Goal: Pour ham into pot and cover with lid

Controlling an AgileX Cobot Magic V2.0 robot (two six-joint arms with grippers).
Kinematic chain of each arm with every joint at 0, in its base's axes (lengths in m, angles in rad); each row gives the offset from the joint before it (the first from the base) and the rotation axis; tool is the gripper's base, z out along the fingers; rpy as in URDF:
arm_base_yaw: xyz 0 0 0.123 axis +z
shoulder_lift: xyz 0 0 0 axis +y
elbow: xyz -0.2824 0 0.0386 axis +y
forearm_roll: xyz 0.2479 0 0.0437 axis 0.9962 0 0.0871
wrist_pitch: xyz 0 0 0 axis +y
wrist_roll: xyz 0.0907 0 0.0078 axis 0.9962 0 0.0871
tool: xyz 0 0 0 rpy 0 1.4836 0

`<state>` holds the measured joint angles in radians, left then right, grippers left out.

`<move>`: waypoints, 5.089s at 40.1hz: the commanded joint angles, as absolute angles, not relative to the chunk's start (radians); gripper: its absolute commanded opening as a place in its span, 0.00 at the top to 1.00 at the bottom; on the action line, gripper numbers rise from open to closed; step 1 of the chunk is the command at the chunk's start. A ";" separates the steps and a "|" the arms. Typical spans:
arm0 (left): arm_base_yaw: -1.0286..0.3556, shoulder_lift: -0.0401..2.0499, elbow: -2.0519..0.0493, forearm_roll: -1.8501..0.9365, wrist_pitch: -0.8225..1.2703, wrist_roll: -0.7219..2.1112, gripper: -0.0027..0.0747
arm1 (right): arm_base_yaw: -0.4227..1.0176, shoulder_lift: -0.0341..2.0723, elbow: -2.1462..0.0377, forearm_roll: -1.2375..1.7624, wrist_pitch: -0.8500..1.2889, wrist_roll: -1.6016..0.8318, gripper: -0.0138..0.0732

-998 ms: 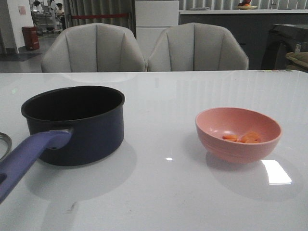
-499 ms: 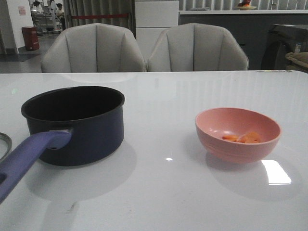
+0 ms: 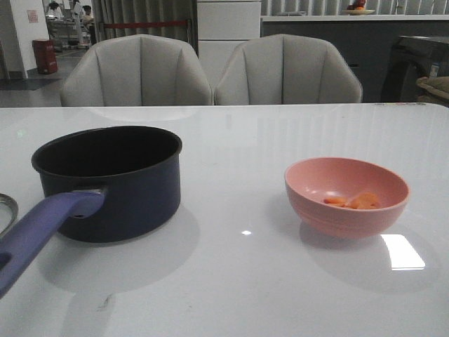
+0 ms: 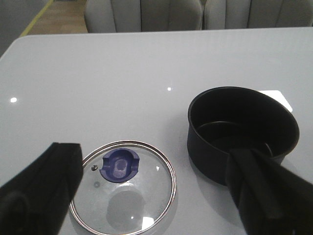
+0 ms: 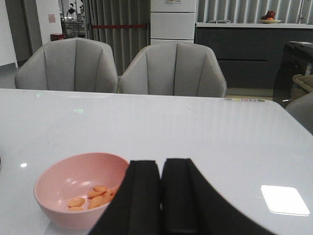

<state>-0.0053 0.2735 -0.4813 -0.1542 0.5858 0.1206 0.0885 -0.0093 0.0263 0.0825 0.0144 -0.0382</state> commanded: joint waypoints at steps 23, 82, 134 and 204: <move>-0.014 -0.013 -0.319 -0.153 0.443 0.119 0.16 | 0.089 -0.029 0.037 0.073 -0.069 -0.042 0.68; -0.011 -0.013 -0.319 -0.153 0.443 0.119 0.16 | 0.090 0.288 -0.377 0.093 0.268 -0.028 0.68; -0.011 -0.013 -0.319 -0.153 0.443 0.119 0.16 | 0.089 1.402 -1.067 0.235 0.807 -0.030 0.26; -0.011 -0.013 -0.319 -0.153 0.443 0.119 0.16 | 0.528 1.719 -1.567 0.172 0.446 -0.257 0.68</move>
